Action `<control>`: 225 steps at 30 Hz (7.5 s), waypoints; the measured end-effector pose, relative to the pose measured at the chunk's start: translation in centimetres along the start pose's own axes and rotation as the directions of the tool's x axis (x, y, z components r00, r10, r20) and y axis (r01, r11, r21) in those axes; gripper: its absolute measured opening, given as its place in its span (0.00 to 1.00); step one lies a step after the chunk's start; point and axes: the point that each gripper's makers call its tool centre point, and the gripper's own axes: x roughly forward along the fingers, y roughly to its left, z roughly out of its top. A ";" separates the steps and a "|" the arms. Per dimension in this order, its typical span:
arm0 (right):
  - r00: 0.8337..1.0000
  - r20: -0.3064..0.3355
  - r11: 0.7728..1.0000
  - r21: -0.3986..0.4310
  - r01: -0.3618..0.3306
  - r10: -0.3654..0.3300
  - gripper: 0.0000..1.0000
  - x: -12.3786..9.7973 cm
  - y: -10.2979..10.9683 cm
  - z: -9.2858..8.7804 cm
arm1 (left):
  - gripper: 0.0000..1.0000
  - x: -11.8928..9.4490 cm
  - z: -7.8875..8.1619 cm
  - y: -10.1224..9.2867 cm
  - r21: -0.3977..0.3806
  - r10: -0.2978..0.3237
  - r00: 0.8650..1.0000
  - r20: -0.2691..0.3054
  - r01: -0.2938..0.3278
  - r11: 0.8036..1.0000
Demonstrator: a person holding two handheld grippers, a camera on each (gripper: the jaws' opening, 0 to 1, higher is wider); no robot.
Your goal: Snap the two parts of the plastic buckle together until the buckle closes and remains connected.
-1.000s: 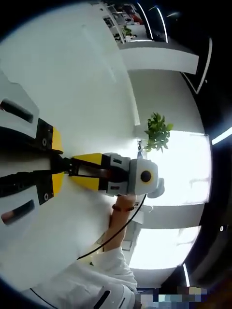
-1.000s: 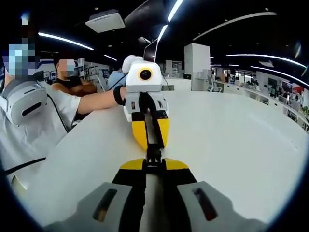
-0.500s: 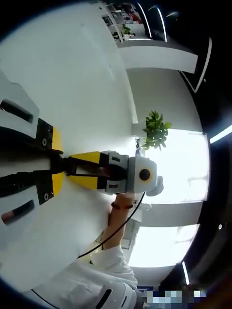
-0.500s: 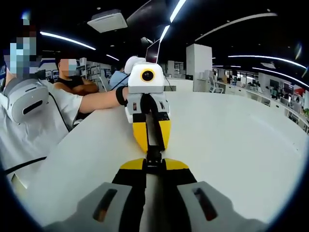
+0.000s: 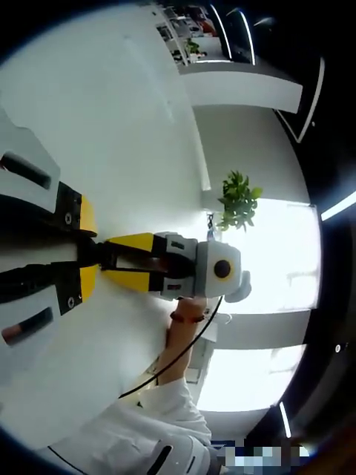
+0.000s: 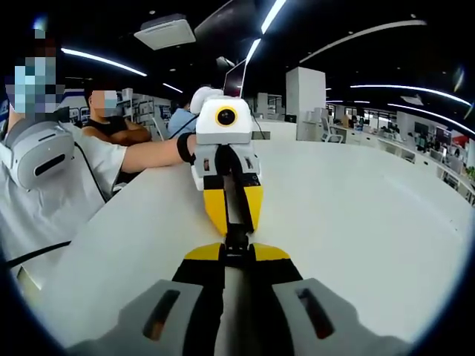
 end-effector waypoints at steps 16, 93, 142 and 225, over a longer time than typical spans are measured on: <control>1.000 0.000 0.998 -0.054 0.010 -0.010 0.11 0.0 0.2 0.2 | 0.11 -0.2 0.0 0.0 -0.006 0.004 1.000 0.011 -0.004 1.000; 0.999 0.023 0.998 -0.054 0.026 -0.025 0.11 0.8 0.3 0.4 | 0.12 0.1 0.0 -1.6 0.027 0.032 0.999 0.030 -0.033 0.999; 0.999 0.031 0.999 -0.047 0.021 -0.019 0.11 0.5 0.2 0.7 | 0.88 -0.8 2.0 1.9 -0.011 0.137 0.982 0.126 -0.137 0.990; 0.999 0.022 0.998 -0.038 0.044 -0.043 0.11 0.4 -0.3 0.9 | 0.99 -1.9 4.1 2.5 0.032 0.196 0.958 0.211 -0.207 0.978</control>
